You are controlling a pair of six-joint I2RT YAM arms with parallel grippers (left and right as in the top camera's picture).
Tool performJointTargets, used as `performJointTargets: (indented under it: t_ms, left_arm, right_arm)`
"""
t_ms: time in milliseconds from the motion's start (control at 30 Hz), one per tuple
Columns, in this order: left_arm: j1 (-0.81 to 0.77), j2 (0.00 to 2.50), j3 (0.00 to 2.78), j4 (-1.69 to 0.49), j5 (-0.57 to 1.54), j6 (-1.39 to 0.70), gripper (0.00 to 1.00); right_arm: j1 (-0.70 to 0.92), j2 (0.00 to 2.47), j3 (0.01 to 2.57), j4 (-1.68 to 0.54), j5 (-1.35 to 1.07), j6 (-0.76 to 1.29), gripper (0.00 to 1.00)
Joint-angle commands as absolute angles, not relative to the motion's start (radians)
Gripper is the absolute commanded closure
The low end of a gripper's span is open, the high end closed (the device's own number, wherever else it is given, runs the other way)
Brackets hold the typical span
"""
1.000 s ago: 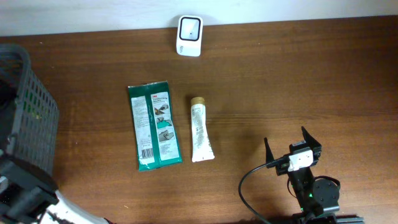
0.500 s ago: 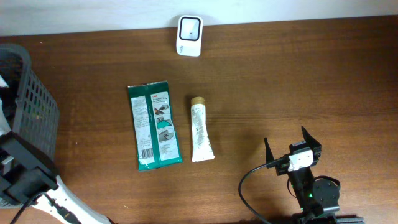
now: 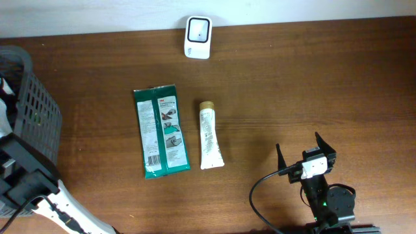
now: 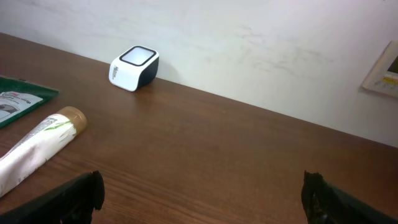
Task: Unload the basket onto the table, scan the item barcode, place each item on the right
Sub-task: 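Reach into the basket and grasp the green-lidded jar with left gripper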
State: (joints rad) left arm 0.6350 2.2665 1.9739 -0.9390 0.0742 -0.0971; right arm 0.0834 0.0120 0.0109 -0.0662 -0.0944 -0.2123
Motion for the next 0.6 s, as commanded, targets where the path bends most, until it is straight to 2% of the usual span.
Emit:
performJointTargets:
  t_ms: [0, 167, 567]
  left_arm:
    - [0.634, 2.254, 2.007, -0.982, 0.078, -0.096, 0.55]
    - [0.633, 2.112, 2.030, -1.016, 0.078, -0.123, 0.57]
    - [0.603, 1.497, 2.030, -1.117, 0.127, -0.247, 0.57]
  right_arm:
    - [0.091, 0.006, 0.006, -0.070, -0.101, -0.202, 0.02]
    - [0.091, 0.006, 0.006, -0.070, -0.101, -0.202, 0.02]
    - [0.091, 0.006, 0.006, -0.070, -0.101, -0.202, 0.02]
